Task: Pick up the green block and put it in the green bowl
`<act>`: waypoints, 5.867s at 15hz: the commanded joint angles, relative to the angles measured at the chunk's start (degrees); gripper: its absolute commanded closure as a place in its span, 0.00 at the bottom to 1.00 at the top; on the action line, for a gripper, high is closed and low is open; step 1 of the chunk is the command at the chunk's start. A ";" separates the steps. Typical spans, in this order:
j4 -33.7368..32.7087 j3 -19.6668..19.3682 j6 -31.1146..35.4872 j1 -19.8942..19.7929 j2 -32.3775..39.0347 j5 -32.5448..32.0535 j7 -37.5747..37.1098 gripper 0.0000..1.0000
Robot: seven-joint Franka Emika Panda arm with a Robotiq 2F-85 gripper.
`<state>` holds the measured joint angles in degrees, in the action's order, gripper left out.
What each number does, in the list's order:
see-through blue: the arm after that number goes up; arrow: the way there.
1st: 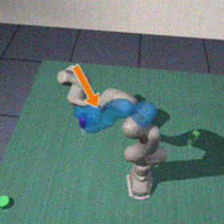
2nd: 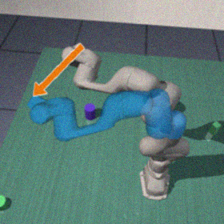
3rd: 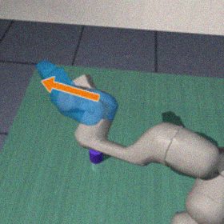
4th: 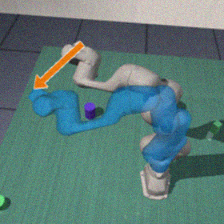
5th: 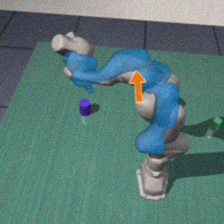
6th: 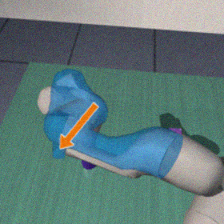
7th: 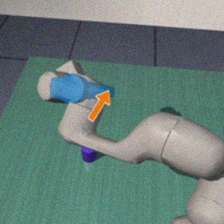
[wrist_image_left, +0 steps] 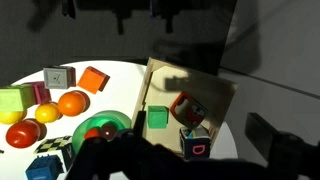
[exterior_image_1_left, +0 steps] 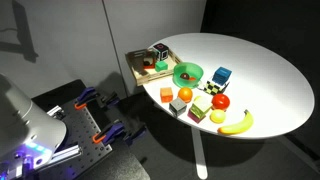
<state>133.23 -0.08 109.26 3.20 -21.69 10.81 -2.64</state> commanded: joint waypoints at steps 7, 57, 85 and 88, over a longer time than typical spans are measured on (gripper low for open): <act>0.24 1.01 1.74 -0.94 0.84 -1.08 -0.94 0.00; -12.40 1.89 34.23 2.87 44.68 -12.45 -11.16 0.00; -25.19 -1.91 35.50 7.83 61.42 -13.39 -10.76 0.00; -25.17 -2.09 35.43 8.18 61.76 -13.59 -10.76 0.00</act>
<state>109.30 -1.78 144.85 10.93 39.17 -1.73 -12.17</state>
